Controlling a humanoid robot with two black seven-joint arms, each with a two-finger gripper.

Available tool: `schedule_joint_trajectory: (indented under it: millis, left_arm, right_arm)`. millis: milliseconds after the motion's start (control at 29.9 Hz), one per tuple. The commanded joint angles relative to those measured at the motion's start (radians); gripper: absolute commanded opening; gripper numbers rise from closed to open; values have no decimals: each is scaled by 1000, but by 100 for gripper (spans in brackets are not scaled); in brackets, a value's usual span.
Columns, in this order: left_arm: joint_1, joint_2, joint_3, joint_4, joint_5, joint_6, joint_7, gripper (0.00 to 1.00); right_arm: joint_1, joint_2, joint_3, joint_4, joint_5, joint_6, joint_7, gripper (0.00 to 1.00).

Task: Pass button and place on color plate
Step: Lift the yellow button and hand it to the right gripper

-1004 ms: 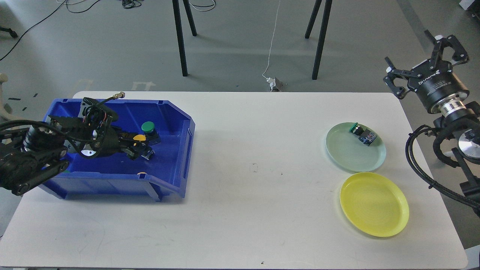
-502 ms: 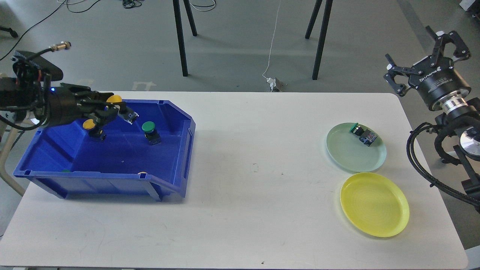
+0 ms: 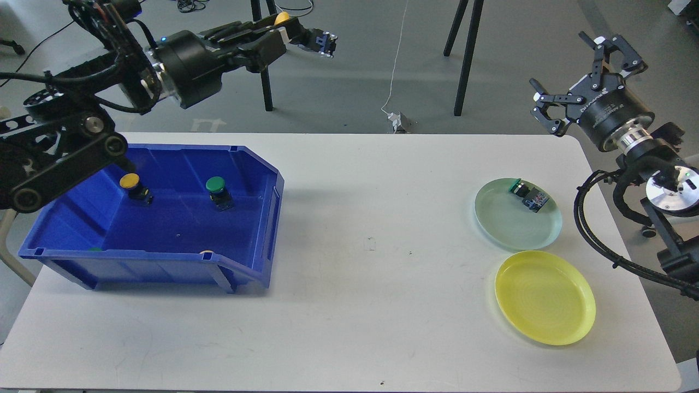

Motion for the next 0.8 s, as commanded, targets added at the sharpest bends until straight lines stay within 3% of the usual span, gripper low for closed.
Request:
schedule_joint_trajectory:
  millis: [0,368,636,769]
  left_arm:
    - [-6,-125,8,44,23,19,2,28]
    - [-8,-345,2,211,155,24,48,27]
    - [-9,-368,3,243,153,24,48,27]
    - [-11,-367,3,243,153,24,49,27]
  right_arm:
    - [77,15,-134,13,-6,-3,-1,95]
    - [119,147,-237,124,-57,-76,-2,91]
    - [114,159,-249,159,-57,-79,-2,87]
    - [110,165,-249,161,-59,-78,-2,72]
